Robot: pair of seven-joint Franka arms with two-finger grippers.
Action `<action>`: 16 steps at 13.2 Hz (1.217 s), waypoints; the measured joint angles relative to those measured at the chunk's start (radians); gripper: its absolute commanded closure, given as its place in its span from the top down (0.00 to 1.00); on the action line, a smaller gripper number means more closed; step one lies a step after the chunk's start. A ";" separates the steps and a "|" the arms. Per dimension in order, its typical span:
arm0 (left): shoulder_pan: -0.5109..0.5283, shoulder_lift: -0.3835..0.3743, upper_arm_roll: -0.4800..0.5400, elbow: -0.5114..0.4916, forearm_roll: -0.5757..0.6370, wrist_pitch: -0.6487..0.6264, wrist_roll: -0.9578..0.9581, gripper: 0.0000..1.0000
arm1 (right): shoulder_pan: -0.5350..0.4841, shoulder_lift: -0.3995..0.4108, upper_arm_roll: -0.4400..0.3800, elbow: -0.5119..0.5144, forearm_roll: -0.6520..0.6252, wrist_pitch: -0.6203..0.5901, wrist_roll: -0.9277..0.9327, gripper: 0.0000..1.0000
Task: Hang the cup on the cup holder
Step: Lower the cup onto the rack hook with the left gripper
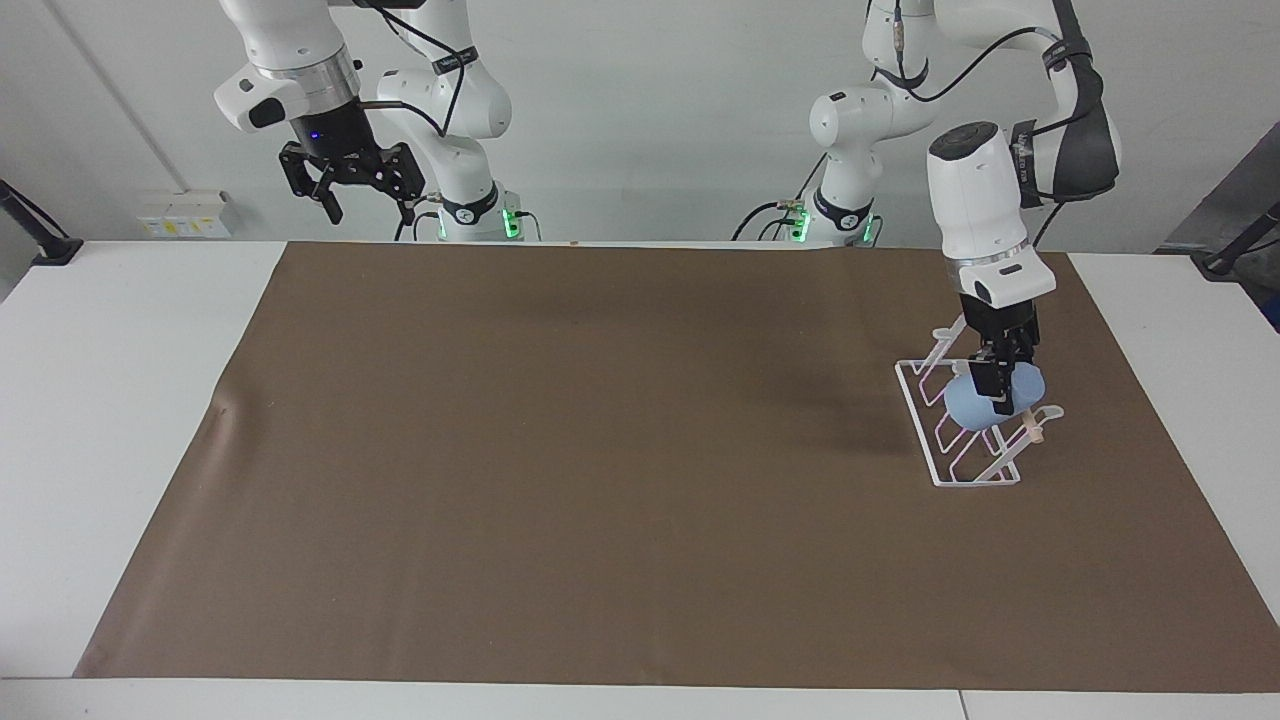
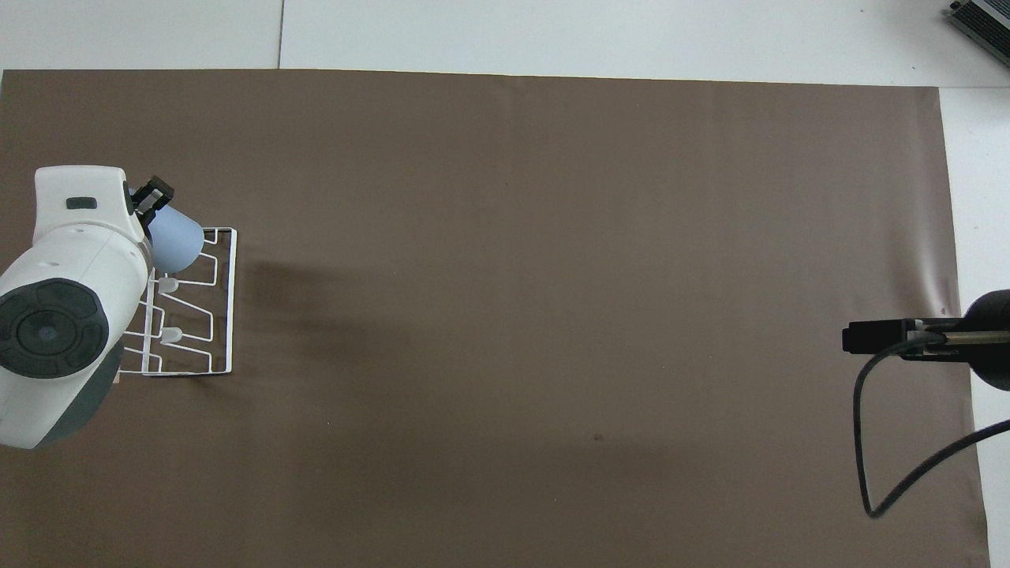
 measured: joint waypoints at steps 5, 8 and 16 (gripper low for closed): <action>0.000 0.013 0.000 -0.001 0.005 0.008 -0.002 1.00 | 0.000 0.000 0.000 0.000 0.000 0.000 0.000 1.00; 0.000 0.017 0.000 0.001 0.005 0.012 -0.002 1.00 | 0.000 0.000 0.000 0.000 0.000 0.000 0.000 1.00; 0.000 0.039 -0.009 0.063 -0.041 0.012 0.030 1.00 | 0.000 0.000 -0.012 0.000 0.000 0.000 0.000 1.00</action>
